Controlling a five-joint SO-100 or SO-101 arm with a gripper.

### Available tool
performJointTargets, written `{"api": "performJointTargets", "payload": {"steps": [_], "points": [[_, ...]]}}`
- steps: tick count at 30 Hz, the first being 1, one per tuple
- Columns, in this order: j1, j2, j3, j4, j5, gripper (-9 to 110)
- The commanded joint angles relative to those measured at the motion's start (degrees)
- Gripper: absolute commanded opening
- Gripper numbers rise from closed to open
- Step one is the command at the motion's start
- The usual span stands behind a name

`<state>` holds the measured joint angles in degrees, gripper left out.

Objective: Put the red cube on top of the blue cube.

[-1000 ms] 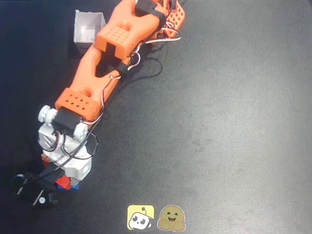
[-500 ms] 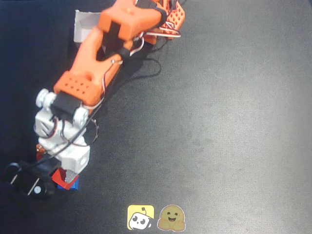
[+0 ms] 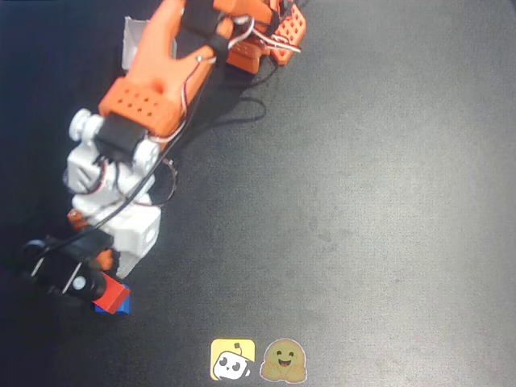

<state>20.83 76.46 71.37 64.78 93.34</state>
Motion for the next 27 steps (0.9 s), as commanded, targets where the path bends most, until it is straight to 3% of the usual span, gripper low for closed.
{"api": "performJointTargets", "payload": {"steps": [1, 18, 27], "points": [[-1.0, 9.4, 7.2, -3.1, -1.0, 0], [-7.6, 51.3, 54.0, -9.0, -5.4, 0], [-10.3, 69.8, 68.0, -9.1, -7.1, 0]]}}
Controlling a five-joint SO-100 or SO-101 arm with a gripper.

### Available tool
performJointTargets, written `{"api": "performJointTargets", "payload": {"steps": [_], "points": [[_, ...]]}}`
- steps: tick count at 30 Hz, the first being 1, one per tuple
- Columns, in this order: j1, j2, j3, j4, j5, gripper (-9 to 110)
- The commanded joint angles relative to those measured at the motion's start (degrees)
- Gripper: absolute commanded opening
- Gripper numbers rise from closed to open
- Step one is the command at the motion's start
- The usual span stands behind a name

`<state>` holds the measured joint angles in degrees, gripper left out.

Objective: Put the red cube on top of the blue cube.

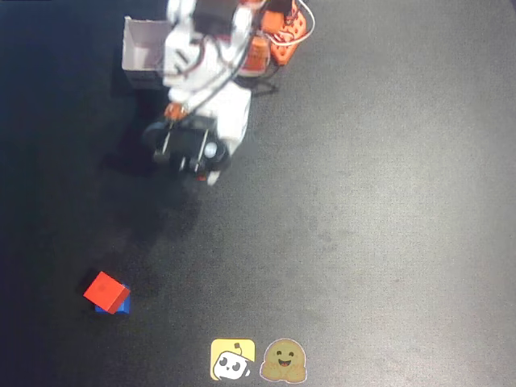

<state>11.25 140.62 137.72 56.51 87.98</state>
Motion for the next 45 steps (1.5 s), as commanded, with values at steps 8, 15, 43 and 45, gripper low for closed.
{"api": "performJointTargets", "payload": {"steps": [8, 15, 43, 45], "points": [[-2.1, 17.5, 10.0, 0.0, -5.8, 1], [-5.9, 30.1, 18.7, 2.8, -6.2, 1], [-8.8, 36.6, 26.9, 15.8, -5.5, 1], [-8.8, 36.6, 26.9, 15.7, -6.7, 1]]}}
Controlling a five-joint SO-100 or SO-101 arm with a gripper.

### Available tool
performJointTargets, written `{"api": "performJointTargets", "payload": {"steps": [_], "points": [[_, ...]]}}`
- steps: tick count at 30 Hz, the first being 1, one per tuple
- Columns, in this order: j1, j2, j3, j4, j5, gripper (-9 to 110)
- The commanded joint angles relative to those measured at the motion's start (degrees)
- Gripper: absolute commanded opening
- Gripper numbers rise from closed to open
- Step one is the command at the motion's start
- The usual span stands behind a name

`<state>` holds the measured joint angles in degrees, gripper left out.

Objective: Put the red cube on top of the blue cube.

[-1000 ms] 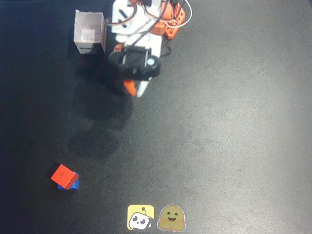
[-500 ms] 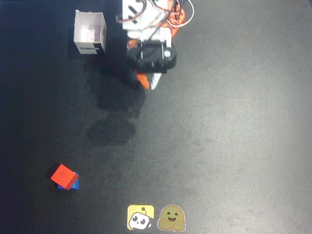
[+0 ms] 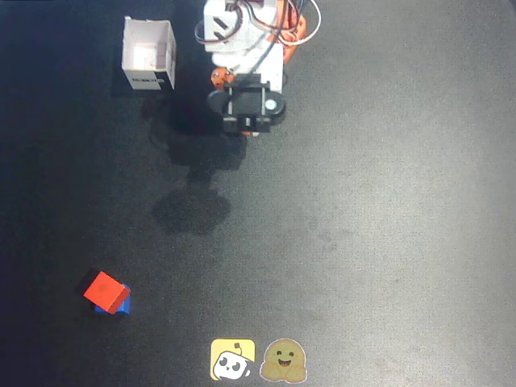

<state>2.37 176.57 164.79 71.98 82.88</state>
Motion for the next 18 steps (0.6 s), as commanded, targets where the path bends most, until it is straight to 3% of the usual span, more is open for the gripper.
{"api": "performJointTargets", "payload": {"steps": [1, 18], "points": [[0.1, 0.6, -0.2, 0.3, -1.8, 1], [-0.4, 0.6, -0.2, 0.3, -2.8, 1]]}}
